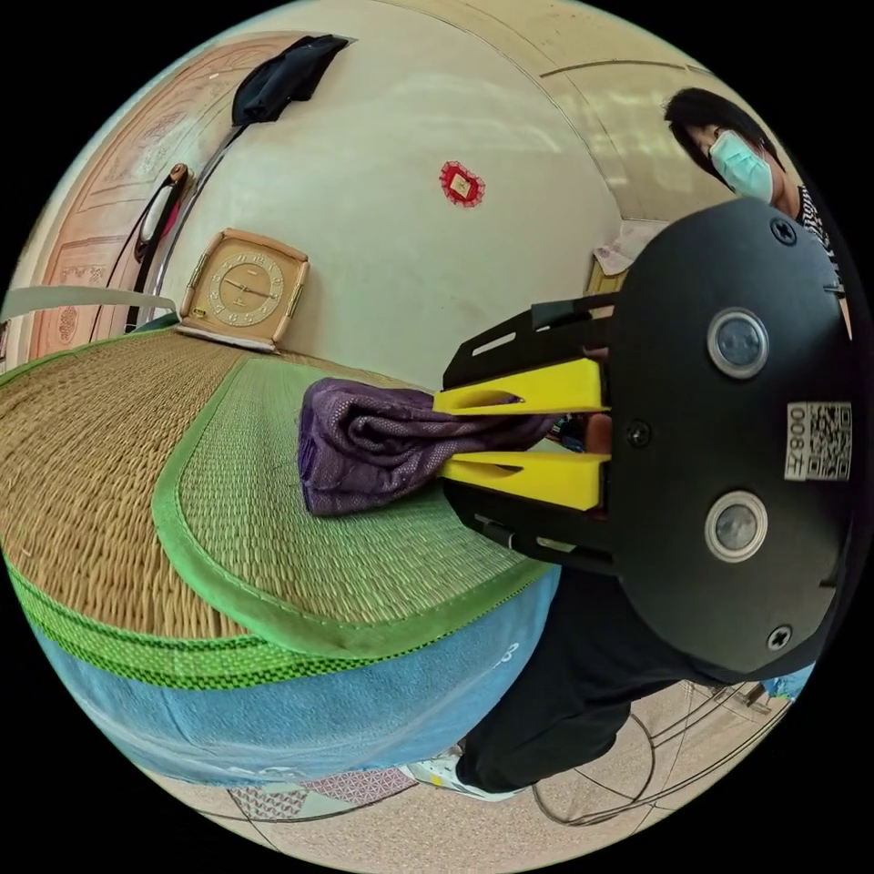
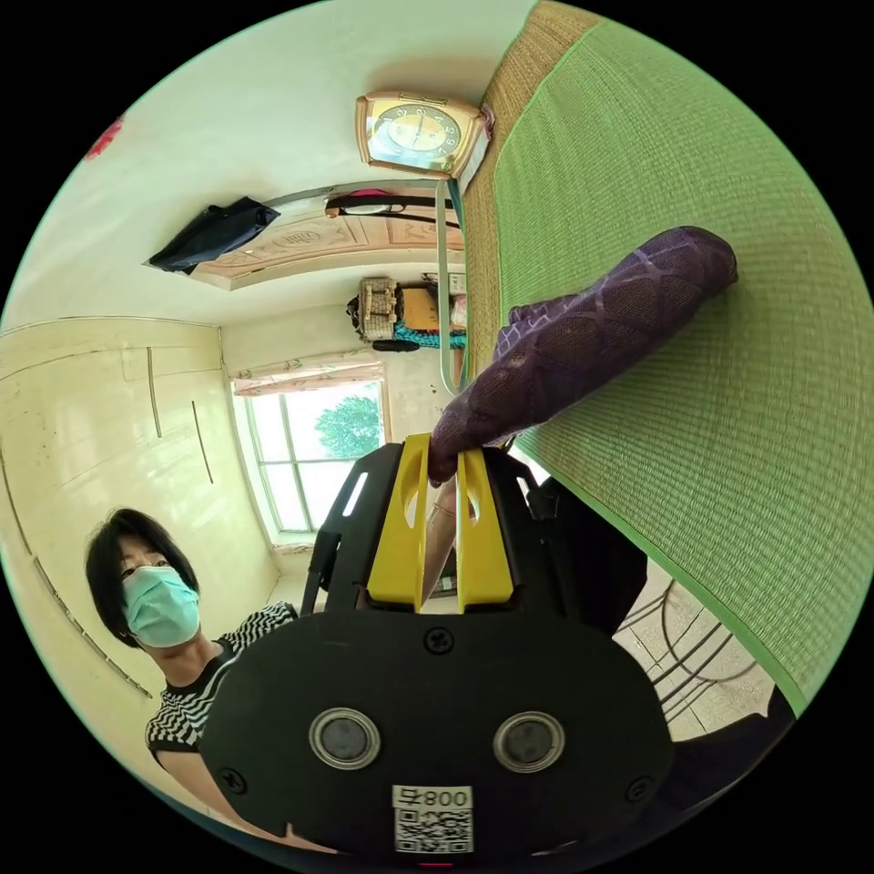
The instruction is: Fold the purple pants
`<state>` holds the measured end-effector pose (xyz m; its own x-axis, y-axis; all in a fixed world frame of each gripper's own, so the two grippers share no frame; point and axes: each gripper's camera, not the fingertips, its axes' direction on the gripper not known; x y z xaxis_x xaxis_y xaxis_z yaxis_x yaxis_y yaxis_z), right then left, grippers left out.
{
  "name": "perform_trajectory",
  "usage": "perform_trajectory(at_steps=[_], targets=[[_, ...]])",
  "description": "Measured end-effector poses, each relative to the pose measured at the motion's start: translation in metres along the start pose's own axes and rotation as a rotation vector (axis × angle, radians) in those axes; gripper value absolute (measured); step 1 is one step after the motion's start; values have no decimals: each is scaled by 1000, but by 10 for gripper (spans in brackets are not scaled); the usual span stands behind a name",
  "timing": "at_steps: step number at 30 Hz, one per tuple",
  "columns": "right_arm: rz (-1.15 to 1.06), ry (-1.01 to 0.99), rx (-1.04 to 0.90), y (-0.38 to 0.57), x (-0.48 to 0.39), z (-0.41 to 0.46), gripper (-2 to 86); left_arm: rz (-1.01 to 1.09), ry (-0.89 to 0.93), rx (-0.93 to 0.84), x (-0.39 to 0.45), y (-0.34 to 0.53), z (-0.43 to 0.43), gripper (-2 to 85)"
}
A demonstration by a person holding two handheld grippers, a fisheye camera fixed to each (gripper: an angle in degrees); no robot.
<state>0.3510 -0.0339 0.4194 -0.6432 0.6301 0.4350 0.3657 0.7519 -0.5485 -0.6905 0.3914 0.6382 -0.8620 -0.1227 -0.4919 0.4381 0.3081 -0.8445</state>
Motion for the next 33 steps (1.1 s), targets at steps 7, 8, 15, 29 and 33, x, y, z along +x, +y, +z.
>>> perform_trajectory(at_steps=[7,8,15,29,33], targets=[[37,-42,55,67,14,-19,38,53,-23,-61,-45,-3,14,72],[37,-50,65,80,14,-22,38,59,-27,-70,-55,-4,17,73],[25,-74,119,161,12,-32,37,92,-67,-121,-134,-12,52,72],[-13,-175,315,312,-1,-60,31,234,-158,-310,-302,-64,192,72],[-50,-201,408,343,-15,-84,23,294,-185,-400,-352,-86,268,71]])
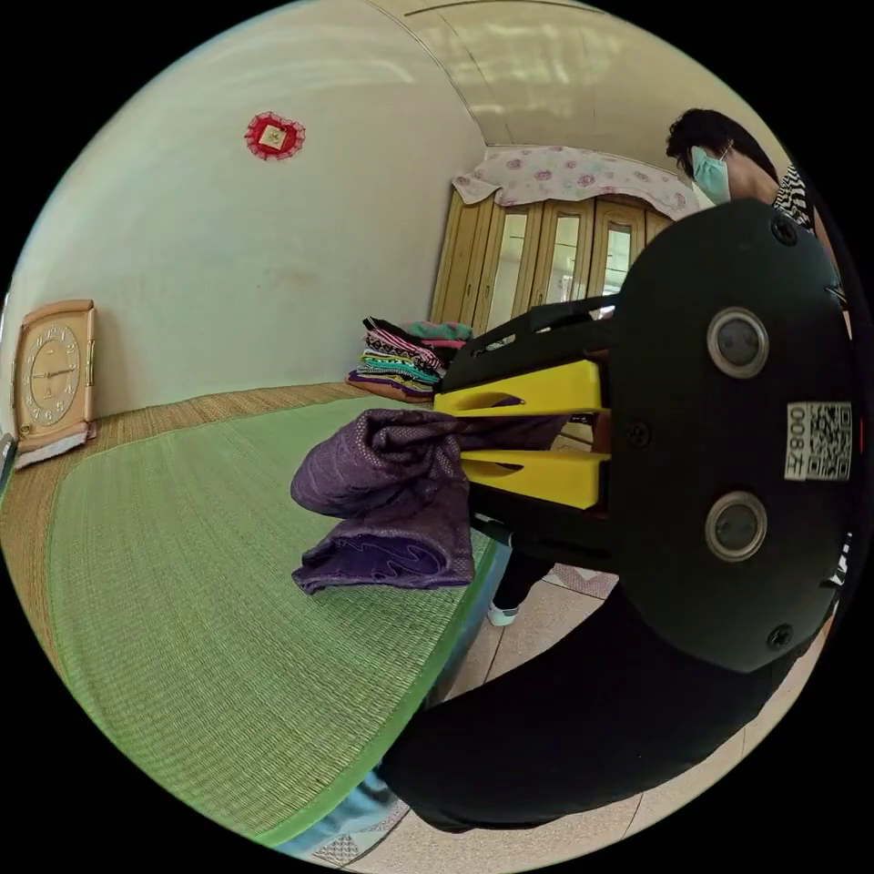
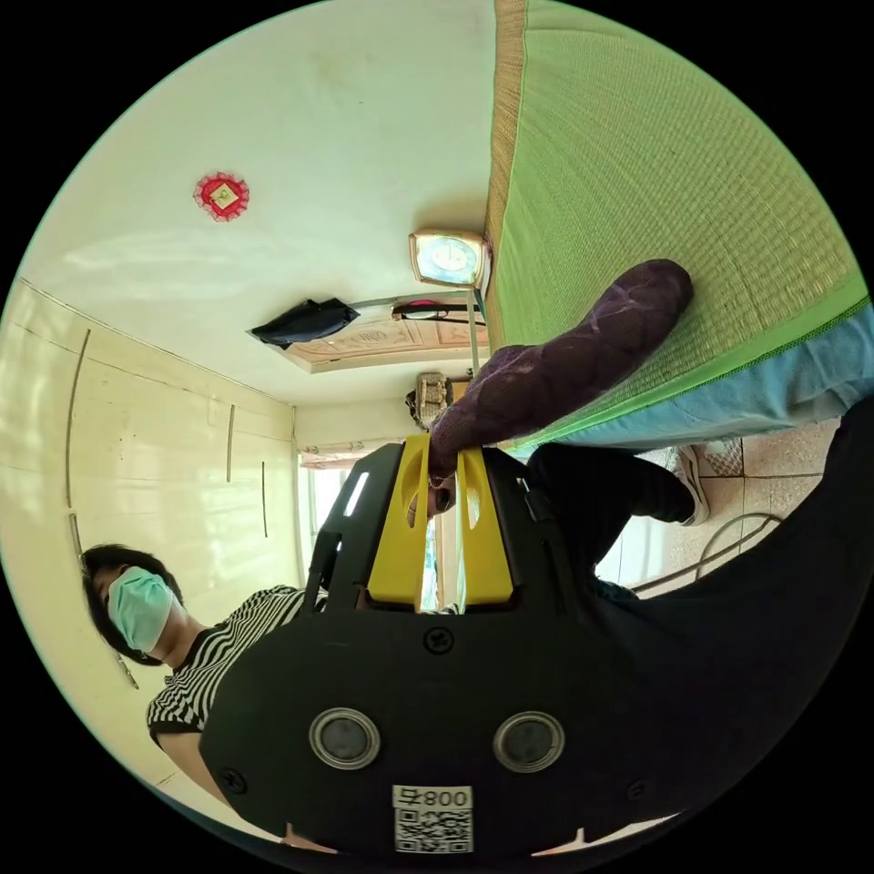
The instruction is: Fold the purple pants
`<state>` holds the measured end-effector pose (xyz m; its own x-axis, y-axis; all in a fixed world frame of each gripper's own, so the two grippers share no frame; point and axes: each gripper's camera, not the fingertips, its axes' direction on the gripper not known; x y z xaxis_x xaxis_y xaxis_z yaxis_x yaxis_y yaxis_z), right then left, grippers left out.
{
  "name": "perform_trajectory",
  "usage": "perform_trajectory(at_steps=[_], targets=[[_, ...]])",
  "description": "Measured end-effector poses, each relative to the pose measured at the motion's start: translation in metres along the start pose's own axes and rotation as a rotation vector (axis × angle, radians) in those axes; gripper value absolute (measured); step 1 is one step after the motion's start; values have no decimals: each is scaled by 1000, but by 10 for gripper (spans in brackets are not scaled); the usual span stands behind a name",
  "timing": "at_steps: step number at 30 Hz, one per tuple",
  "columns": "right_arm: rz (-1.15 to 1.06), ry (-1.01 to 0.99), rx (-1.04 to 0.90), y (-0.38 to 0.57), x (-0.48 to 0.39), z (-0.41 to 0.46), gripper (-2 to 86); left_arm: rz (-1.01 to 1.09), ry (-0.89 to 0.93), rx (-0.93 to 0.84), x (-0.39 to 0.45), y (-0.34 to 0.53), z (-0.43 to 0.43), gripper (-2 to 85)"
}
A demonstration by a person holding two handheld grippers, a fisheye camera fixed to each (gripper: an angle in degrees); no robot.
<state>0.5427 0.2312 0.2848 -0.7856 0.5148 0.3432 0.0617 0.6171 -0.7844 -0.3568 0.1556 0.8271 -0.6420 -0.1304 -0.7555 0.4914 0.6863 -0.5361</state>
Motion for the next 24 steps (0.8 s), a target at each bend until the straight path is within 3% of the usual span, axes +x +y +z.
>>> perform_trajectory(at_steps=[7,18,22,24], targets=[[-133,12,189,7,-65,-82,17,135,12,-179,-52,-73,168,69],[-494,280,625,71,-252,-273,16,531,186,-585,-88,-128,559,70],[-448,365,699,105,-233,-297,18,592,122,-682,-170,-133,661,70],[-306,370,713,116,-182,-300,20,601,-26,-755,-253,-147,721,70]])
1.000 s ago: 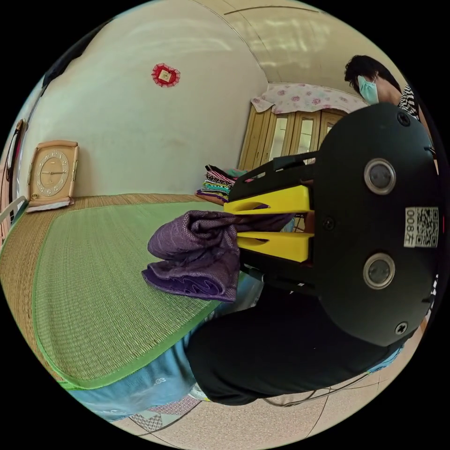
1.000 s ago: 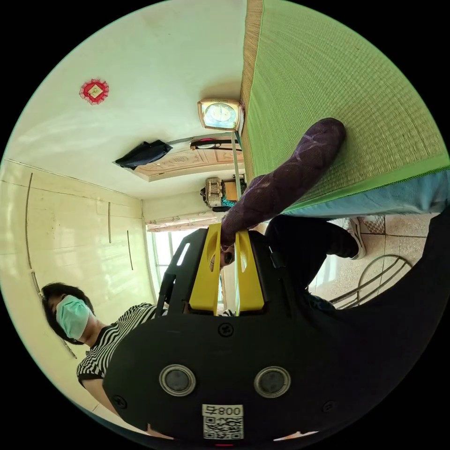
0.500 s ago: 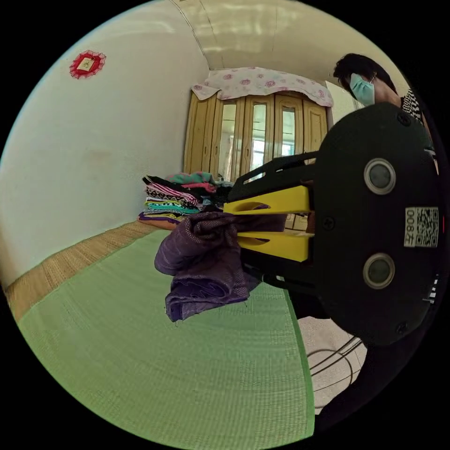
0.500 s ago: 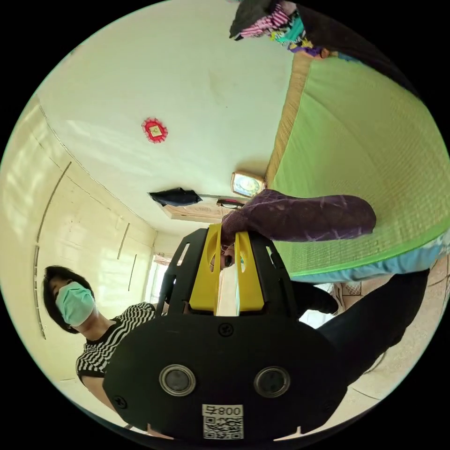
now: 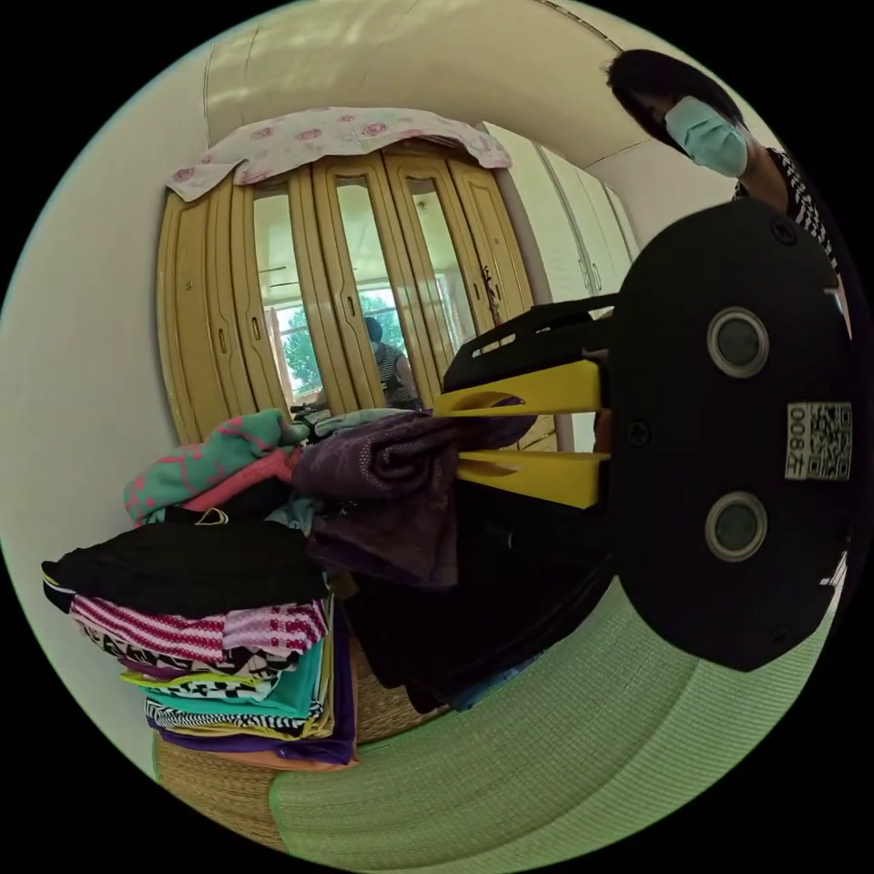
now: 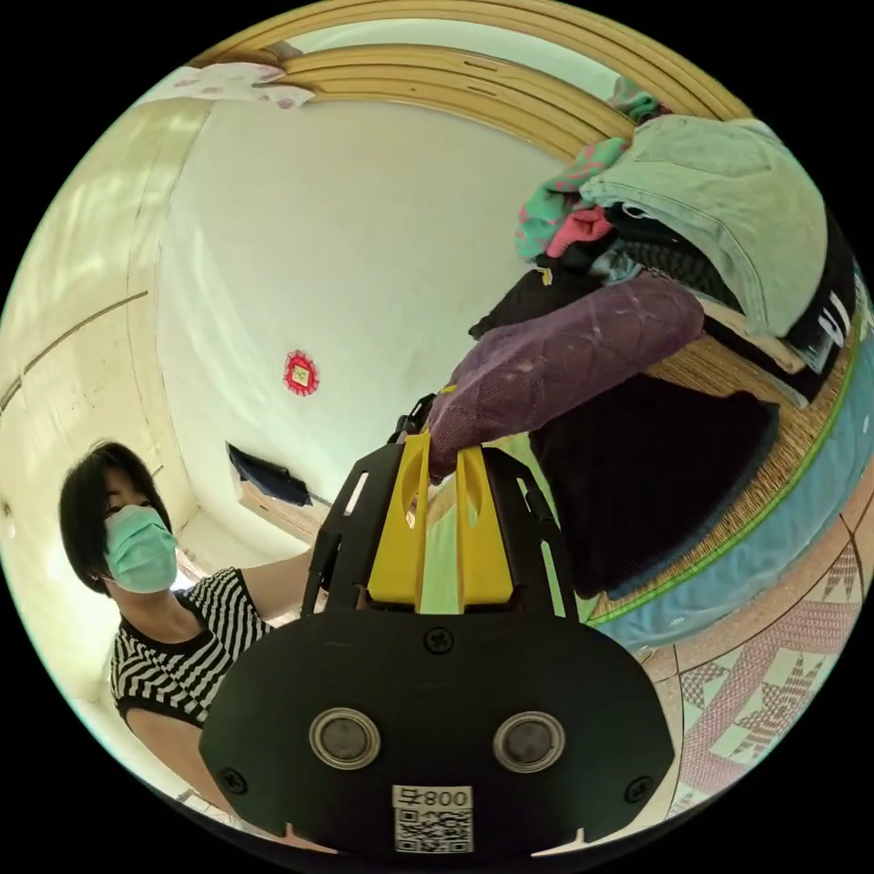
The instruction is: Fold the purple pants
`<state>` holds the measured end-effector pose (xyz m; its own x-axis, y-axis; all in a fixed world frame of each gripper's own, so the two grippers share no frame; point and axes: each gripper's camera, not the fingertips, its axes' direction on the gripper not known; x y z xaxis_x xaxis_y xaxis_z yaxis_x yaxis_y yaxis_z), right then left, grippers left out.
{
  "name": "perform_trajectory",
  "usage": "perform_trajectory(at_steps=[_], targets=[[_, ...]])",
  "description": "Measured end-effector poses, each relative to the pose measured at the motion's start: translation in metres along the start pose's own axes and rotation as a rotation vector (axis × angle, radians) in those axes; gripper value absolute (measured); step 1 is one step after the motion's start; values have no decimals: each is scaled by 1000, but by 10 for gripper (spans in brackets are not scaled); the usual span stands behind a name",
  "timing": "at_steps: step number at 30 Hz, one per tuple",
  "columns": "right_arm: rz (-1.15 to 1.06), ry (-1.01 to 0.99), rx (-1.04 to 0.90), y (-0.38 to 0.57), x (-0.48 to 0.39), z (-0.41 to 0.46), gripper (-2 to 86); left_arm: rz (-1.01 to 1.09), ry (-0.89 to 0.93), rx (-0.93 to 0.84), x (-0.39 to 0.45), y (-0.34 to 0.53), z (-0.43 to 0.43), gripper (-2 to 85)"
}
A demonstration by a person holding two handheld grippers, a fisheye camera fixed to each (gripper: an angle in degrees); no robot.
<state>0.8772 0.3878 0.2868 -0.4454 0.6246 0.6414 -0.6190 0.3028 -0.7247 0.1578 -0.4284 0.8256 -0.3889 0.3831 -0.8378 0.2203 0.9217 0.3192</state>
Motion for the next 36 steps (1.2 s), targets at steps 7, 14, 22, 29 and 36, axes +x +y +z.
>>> perform_trajectory(at_steps=[7,14,22,29,36], targets=[[289,-65,-61,100,87,42,30,-107,14,-118,-221,39,64,68],[247,5,-53,141,56,36,52,60,-84,-226,-344,71,100,74],[223,70,-52,217,11,26,49,39,-60,-135,-493,145,100,80],[-10,89,-265,248,-81,78,9,100,-187,38,-585,227,84,56],[-497,591,-155,133,-200,152,1,288,-377,64,-630,253,131,14]])
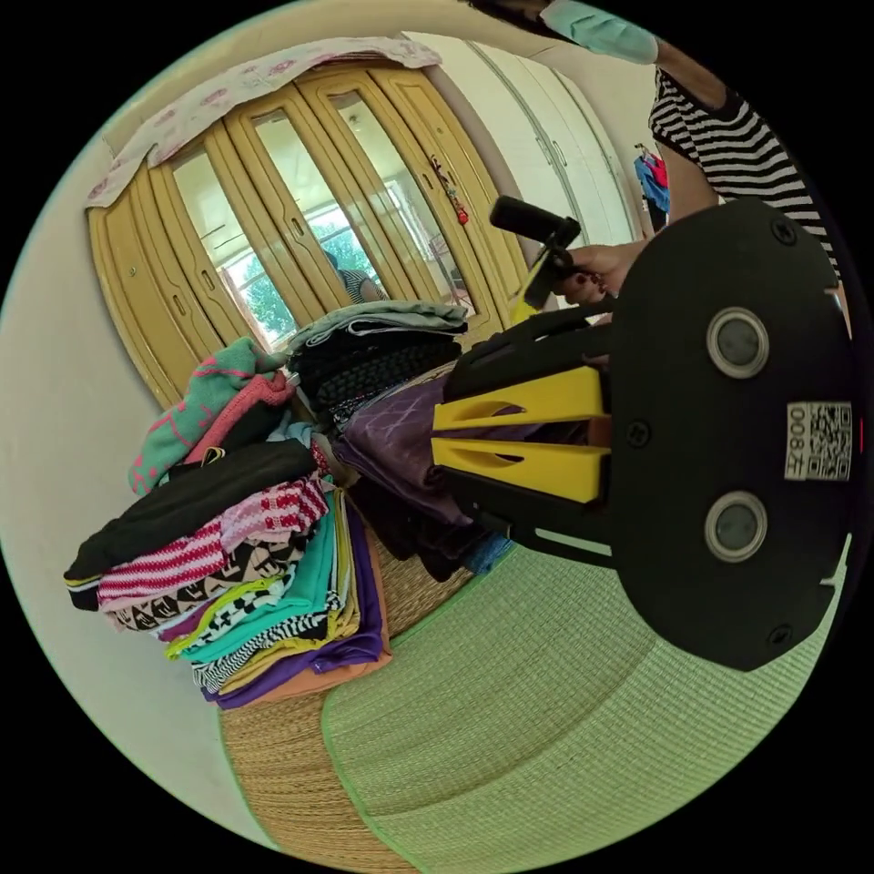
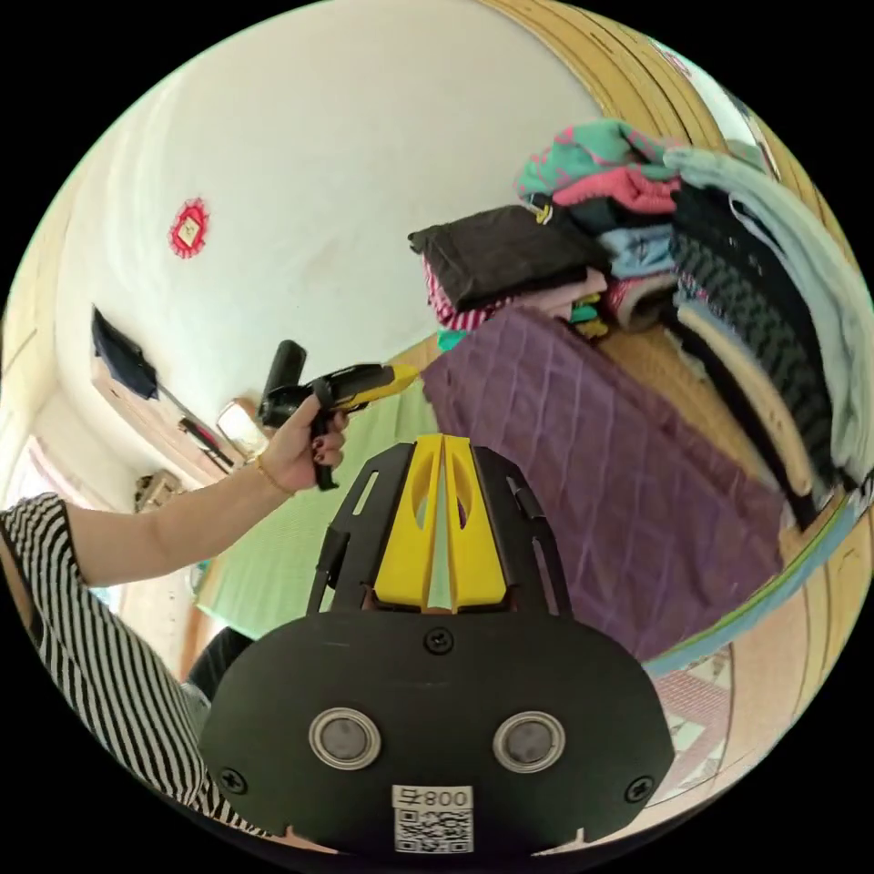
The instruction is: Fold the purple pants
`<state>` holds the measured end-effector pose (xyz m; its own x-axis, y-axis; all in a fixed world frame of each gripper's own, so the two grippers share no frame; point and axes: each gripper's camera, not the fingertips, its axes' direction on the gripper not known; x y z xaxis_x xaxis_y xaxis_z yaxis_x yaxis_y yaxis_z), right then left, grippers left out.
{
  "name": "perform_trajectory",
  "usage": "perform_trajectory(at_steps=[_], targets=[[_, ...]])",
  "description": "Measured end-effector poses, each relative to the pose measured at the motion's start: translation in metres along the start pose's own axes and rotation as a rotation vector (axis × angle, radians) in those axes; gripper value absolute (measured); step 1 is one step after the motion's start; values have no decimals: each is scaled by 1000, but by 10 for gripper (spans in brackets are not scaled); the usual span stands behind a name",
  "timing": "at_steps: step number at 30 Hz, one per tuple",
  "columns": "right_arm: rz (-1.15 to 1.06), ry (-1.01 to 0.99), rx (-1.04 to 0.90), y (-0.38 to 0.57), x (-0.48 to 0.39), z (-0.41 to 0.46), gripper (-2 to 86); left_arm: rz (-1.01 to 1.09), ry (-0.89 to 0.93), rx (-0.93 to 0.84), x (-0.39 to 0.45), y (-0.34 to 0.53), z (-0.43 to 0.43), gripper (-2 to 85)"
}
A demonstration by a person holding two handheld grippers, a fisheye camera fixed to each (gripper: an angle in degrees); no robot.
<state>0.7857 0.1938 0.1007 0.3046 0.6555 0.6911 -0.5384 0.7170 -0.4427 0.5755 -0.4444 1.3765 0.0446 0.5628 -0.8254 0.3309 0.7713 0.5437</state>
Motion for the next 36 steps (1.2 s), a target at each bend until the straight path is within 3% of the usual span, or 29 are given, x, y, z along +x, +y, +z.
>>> perform_trajectory(at_steps=[3,7,12,25,29,32,36], targets=[[-37,64,-30,-48,-15,34,1,84,-220,-101,-7,9,47,5],[-56,226,-216,-67,-19,102,1,136,-276,-133,-27,30,89,1],[-18,265,-228,-60,-25,130,1,240,-440,-165,-51,57,141,1],[-25,295,-251,-40,-61,122,1,218,-423,-147,-86,111,168,1],[48,151,-237,-36,-53,96,1,259,-406,-89,-74,136,154,0],[61,76,-216,-28,-53,75,0,289,-465,-181,-78,143,174,0],[-2,136,-148,-14,-73,49,0,345,-526,-213,-66,138,186,1]])
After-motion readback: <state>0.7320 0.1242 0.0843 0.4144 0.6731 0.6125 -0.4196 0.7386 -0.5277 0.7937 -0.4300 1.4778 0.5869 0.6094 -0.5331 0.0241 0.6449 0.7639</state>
